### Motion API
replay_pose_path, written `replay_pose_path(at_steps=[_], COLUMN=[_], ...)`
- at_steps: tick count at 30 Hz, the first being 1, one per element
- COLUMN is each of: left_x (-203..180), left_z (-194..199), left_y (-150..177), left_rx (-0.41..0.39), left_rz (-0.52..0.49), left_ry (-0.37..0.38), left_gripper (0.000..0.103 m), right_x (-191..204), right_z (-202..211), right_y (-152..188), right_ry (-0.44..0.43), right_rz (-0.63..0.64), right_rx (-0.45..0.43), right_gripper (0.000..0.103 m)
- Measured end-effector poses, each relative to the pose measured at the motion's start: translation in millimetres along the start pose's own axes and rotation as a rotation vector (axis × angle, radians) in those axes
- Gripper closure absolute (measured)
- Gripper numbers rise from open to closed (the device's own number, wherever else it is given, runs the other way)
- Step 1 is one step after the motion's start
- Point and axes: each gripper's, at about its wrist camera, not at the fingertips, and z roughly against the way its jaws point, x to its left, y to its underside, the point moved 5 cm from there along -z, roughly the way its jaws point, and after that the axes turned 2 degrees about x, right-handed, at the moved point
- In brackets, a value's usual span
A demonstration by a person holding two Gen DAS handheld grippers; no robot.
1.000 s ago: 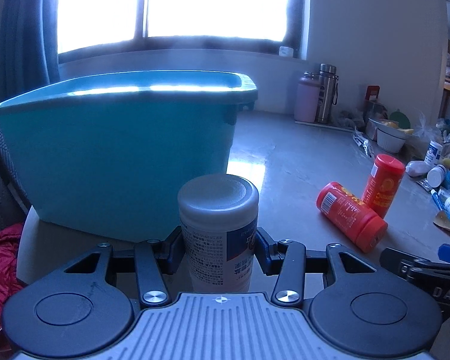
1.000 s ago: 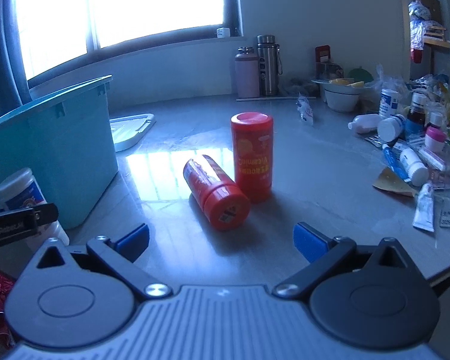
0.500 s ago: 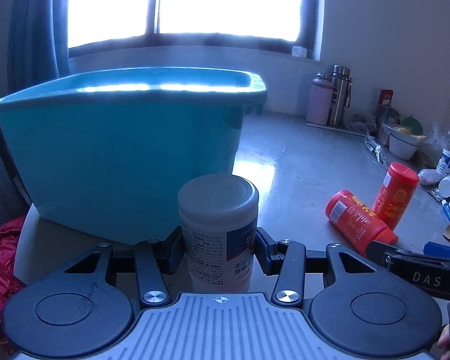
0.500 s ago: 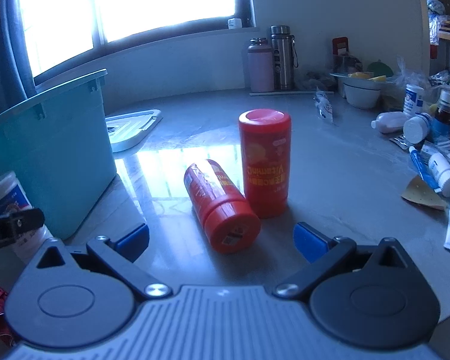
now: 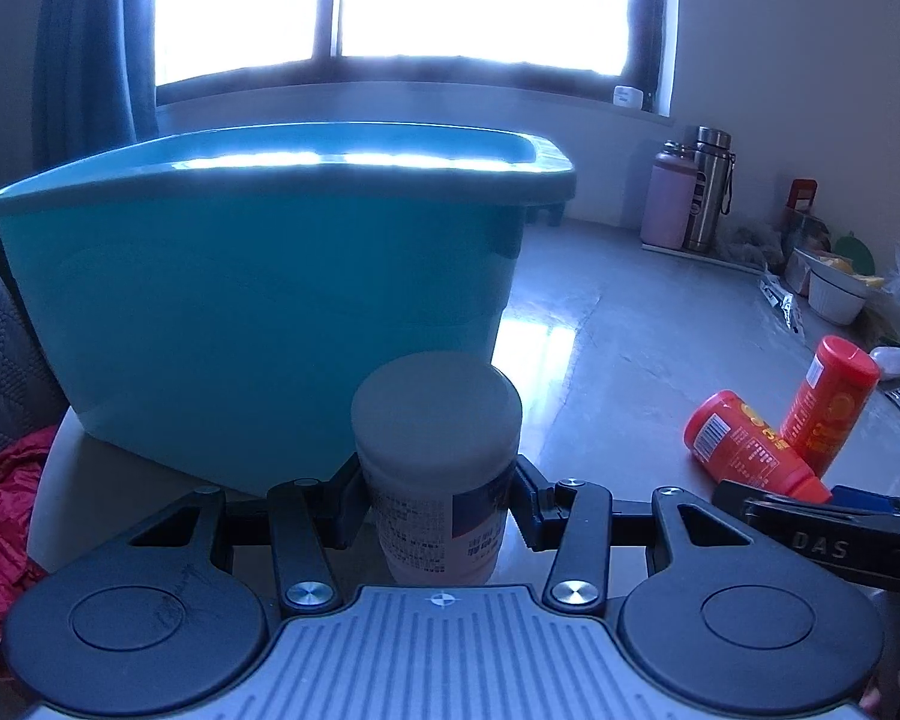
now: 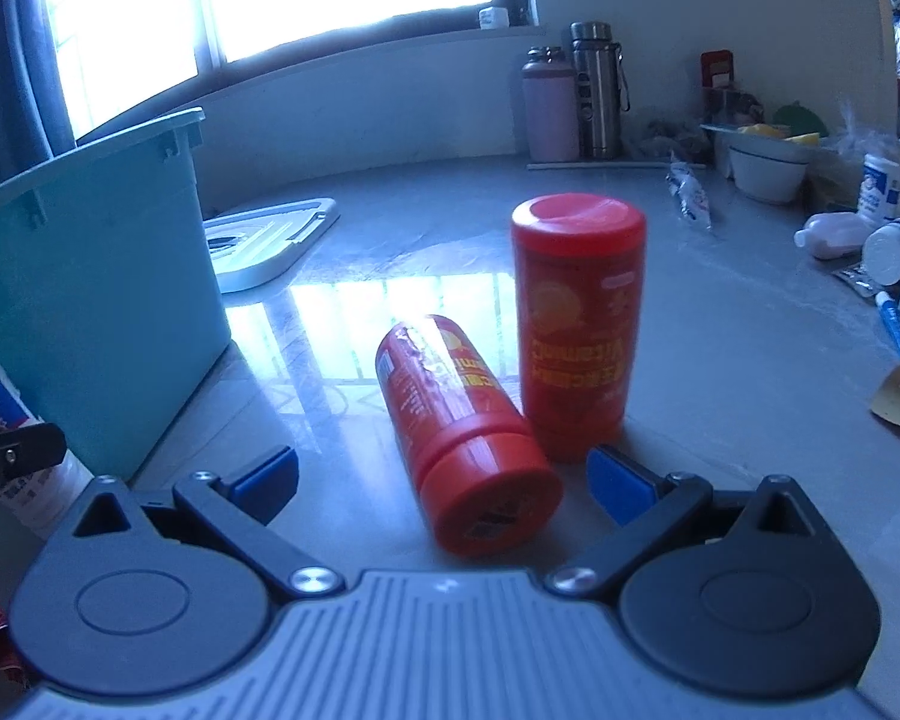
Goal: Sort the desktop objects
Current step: 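Grasp the lying red canister with the right gripper while the left holds the wipes, then carry the white canister and red canister over the blue tub with both tools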
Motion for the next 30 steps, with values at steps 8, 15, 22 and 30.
replay_pose_path(at_steps=[8,15,22,30], left_x=[0,0,5,13], left_z=[-4,-7,-9,-2], left_y=[-2,-1,0,-5], left_rx=[0.003,0.007,0.013,-0.006], left_rz=[0.002,0.001,0.015,0.034], left_ry=[0.016,0.021,0.016,-0.003], left_gripper=[0.054,0.054,0.054,0.054], right_x=[6,12,19,22], right_z=[-26,-32,-31,-22], right_y=[-4,-5,-6,-5], right_ry=[-0.026,-0.038,-0.05,-0.056], right_rz=[0.001,0.035,0.056,0.048], right_rx=[0.032,0.028,0.04,0.038], right_gripper=[0.0,0.053,0.054,0.054])
